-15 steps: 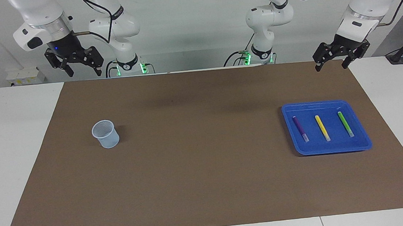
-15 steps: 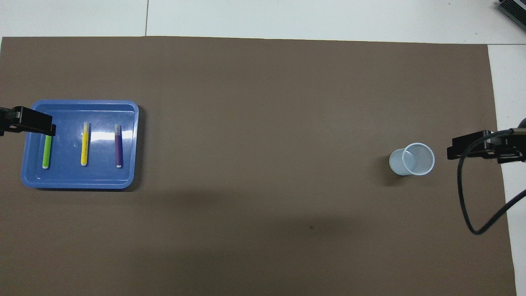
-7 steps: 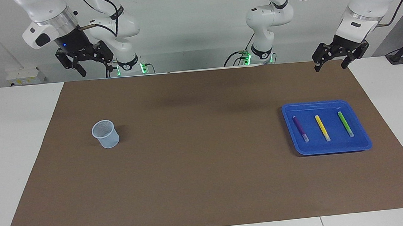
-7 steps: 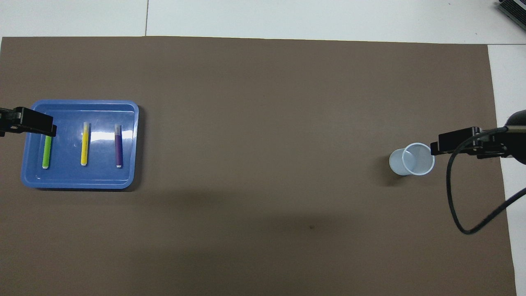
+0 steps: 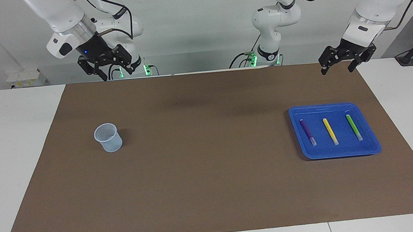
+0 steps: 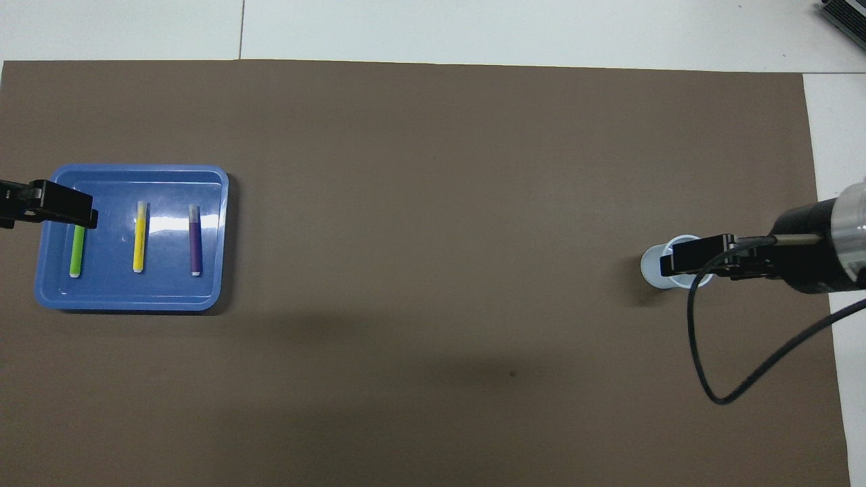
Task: Transfer and insert pens with both arms
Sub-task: 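Move the left gripper over the purple pen while the right gripper withdraws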
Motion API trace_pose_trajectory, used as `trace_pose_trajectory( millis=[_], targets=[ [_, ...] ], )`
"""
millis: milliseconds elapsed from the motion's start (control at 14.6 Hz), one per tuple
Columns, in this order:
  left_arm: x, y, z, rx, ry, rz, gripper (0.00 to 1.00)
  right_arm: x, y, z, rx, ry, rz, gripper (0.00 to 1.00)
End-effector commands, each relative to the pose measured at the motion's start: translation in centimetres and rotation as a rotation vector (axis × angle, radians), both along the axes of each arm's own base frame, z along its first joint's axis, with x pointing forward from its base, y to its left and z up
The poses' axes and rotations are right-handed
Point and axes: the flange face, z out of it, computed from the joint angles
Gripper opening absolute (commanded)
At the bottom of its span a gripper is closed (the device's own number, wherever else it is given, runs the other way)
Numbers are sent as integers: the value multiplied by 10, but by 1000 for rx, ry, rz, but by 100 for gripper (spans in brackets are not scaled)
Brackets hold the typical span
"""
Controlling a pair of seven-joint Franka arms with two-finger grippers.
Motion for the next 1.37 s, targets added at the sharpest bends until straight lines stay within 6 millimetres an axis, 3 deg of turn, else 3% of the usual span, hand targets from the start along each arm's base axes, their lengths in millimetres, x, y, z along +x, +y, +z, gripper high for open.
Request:
trace_pose_trajectory(
  millis=[0,205,615,957,1299],
  targets=[
    [-10,7,-14,-9,-21,7,100,-9,16,-21,24,34,-80,100],
    [-8,8,-37,-14,-31,7,100,-13,36,-47,69,86,-146,100],
    [-6,12,-77,-13,-17,13,100,-2,44,-61,203,60,-224,100],
    [2,15,-103,-23,-36,18,100,-6,60,-77,242,110,-350,100],
    [7,17,-147,-31,-62,26,100,-5,64,-82,240,115,-352,100]
  ],
)
